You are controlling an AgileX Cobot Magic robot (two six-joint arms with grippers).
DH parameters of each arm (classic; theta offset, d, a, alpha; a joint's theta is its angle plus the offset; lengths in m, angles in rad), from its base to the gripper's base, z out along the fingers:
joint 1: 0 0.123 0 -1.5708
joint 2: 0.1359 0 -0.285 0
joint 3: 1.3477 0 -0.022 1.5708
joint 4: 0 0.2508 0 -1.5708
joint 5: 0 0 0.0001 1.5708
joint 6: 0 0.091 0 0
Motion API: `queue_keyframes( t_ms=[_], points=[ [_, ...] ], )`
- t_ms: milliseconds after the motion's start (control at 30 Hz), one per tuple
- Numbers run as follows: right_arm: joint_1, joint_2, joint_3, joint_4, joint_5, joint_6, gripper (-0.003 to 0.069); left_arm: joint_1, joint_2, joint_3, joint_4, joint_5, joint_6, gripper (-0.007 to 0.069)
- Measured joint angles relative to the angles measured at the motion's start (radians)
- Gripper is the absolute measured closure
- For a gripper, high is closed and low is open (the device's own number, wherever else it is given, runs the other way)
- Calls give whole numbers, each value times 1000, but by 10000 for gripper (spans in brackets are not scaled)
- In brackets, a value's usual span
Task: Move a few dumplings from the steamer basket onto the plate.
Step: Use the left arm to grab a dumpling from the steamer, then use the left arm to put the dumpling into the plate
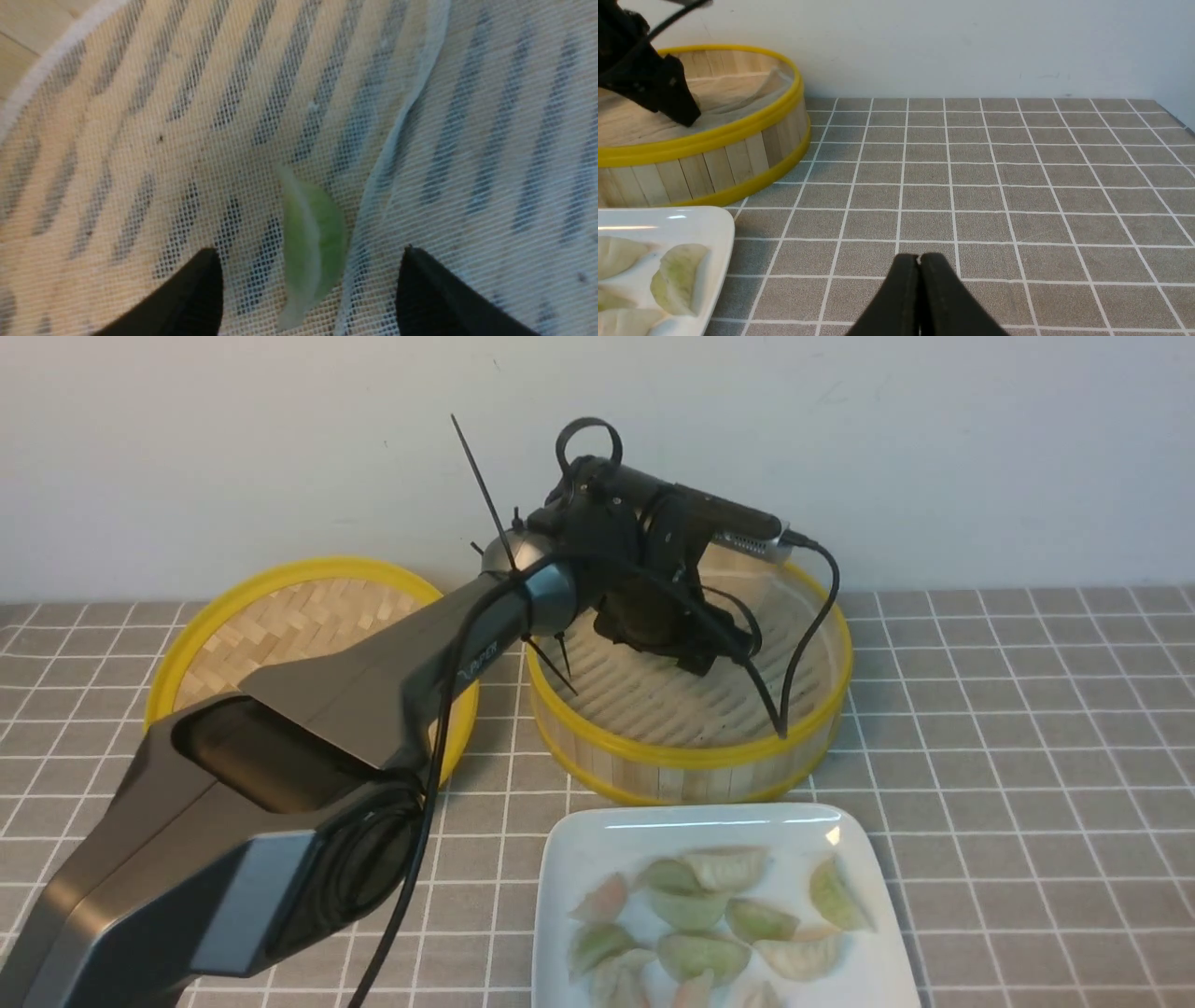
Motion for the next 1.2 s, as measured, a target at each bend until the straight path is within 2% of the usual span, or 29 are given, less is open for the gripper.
queue_keyframes(
  t_ms=[200,267,333,367,400,433,467,733,1033,1200],
  points=[
    [0,0,0,0,0,0,673,-2,10,-7,24,-1,0,179],
    [0,0,0,0,0,0,673,-3,13,-9,24,-1,0,209],
    [0,0,0,0,0,0,673,-5,16,-11,13,-1,15,306],
    [0,0,0,0,0,0,673,-6,16,-11,13,-1,17,316],
    [0,0,0,0,0,0,673,-10,16,-14,0,-2,40,449],
    [0,0,0,0,0,0,673,-11,15,-15,-5,-2,49,508],
    [0,0,0,0,0,0,673,-12,12,-15,-6,2,58,522],
    [0,0,0,0,0,0,673,-9,-85,-5,-5,152,67,521],
    [0,0,0,0,0,0,673,-9,-182,-6,-13,211,70,521],
    [0,0,0,0,0,0,673,-9,-183,-6,-52,307,120,521]
  ],
)
